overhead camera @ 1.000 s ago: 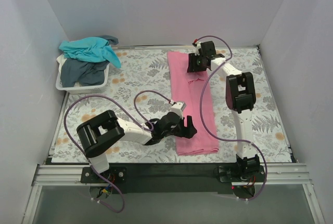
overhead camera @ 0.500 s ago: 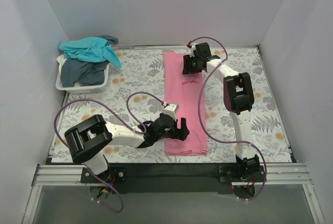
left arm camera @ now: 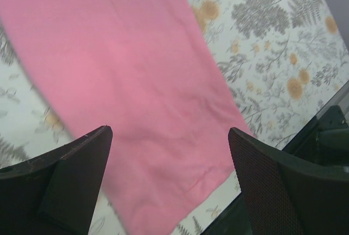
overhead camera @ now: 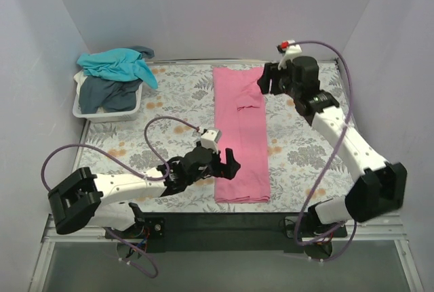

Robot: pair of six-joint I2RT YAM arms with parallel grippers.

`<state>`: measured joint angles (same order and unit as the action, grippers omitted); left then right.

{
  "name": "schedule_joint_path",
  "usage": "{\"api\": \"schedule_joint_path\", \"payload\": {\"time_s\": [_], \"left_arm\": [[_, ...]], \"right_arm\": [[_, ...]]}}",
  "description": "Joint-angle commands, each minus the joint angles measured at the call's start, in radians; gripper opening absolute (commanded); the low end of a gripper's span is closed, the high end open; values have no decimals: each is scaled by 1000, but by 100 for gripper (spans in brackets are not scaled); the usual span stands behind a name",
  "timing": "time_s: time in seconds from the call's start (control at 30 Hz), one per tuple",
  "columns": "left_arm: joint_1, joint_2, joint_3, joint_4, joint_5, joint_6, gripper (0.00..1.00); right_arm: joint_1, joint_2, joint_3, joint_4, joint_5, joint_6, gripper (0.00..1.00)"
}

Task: Fold and stack the t-shirts
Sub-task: Fold the tshirt

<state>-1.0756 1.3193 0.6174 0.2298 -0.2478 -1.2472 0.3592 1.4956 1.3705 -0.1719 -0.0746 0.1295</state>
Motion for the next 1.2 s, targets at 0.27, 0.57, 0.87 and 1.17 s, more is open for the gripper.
{"api": "schedule_joint_path", "payload": {"time_s": [0.27,0.57,0.87,1.17], "left_arm": [[-1,-292,-203,-317,48,-241,81],[-1,-272,-248,-366,162,-348,74],[-3,-252,-252,-374,219,-383,69],[-23,-206,-277,-334,243,-426,66]], "right_arm": [[155,-547,-663,-110,216,205,54],[219,-735,-838,-242,156,337,54],[342,-765,-928,-311,183,481,52],[475,-818,-988,-380,234,639,52]]}}
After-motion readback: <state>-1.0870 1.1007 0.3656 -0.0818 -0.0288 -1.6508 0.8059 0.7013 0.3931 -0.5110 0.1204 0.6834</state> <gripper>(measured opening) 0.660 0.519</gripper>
